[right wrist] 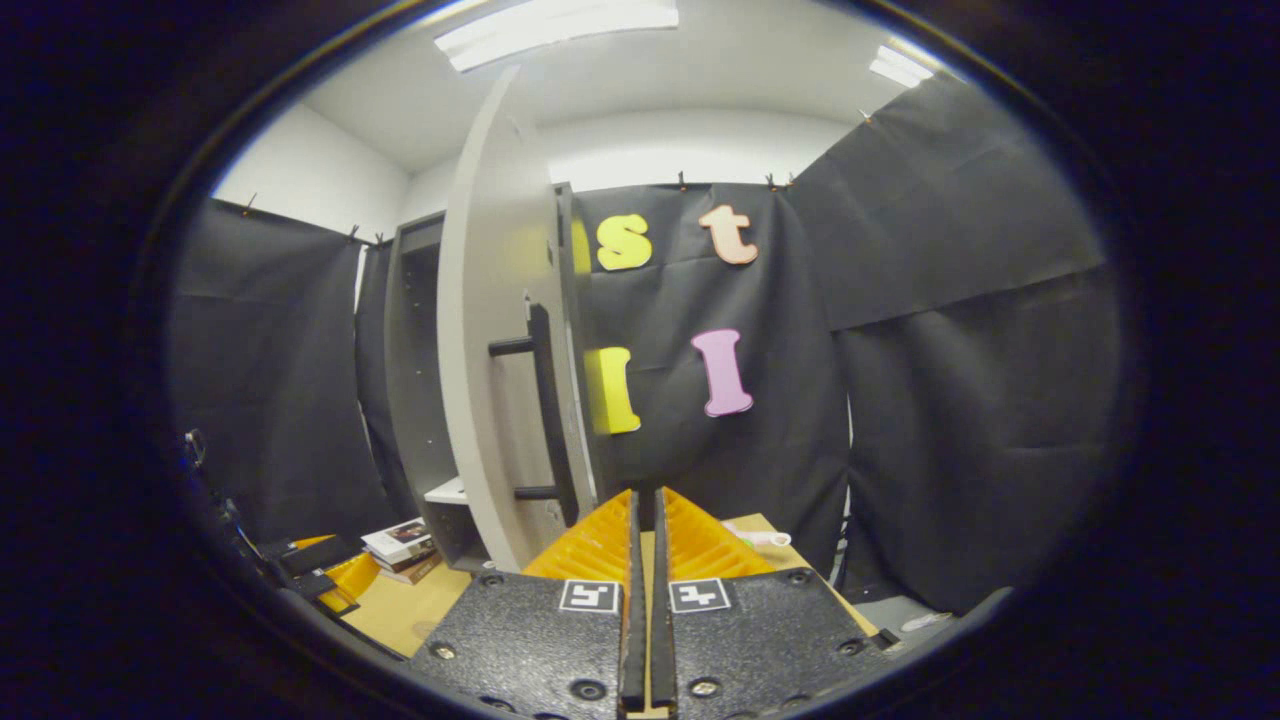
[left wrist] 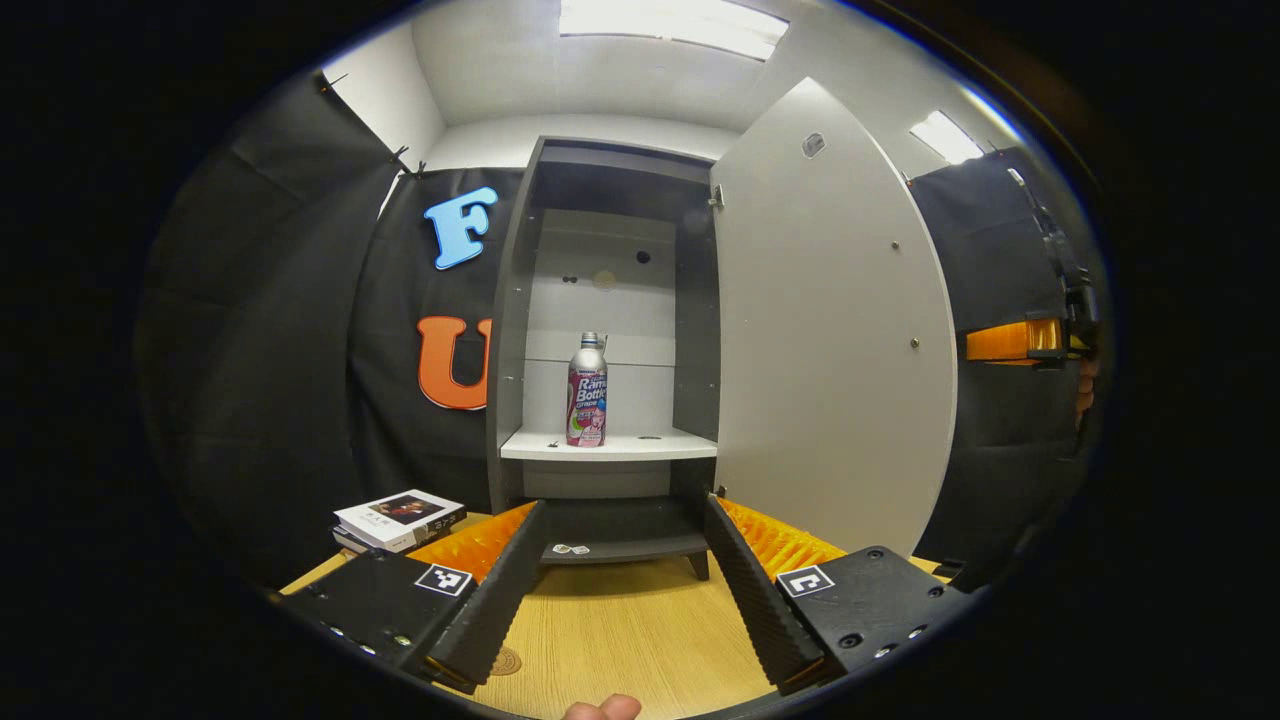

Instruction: Open the cabinet door with the right hand, grasp the bottle in the cabinet with the left hand and place it on the coaster, then close the cabinet door with the right hand.

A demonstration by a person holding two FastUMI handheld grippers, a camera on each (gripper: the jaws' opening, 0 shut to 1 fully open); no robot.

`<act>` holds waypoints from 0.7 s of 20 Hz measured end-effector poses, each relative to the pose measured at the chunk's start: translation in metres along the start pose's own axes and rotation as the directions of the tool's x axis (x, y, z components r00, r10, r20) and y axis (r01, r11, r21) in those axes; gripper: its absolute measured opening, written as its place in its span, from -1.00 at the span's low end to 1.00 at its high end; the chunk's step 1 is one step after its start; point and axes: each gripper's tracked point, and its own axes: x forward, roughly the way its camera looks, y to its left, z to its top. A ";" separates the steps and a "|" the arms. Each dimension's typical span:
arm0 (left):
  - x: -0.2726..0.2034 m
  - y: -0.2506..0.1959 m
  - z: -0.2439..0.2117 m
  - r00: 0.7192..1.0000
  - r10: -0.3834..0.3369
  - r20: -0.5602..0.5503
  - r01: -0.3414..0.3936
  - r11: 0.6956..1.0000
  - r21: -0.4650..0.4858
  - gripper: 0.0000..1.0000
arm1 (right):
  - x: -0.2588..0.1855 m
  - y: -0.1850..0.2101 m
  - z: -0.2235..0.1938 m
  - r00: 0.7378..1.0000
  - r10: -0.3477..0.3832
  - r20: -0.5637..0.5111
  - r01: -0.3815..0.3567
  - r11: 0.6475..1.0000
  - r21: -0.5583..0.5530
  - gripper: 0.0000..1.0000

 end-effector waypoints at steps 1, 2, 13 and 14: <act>0.001 -0.001 -0.002 1.000 -0.003 -0.007 0.003 1.000 0.000 0.89 | 0.000 -0.003 0.002 1.000 -0.005 0.008 0.005 1.000 -0.007 -0.89; 0.000 -0.002 -0.002 1.000 -0.004 -0.012 0.004 1.000 0.004 0.89 | 0.002 -0.003 0.003 1.000 -0.002 0.009 0.002 1.000 -0.026 -0.78; 0.041 0.015 0.027 0.999 -0.001 0.049 0.000 1.000 0.013 0.89 | 0.034 -0.009 0.002 0.999 -0.028 0.023 0.029 0.999 -0.019 0.60; 0.050 0.017 0.033 0.998 -0.001 0.061 0.000 1.000 0.013 0.89 | 0.035 -0.009 0.002 0.999 -0.024 0.022 0.024 1.000 -0.013 0.60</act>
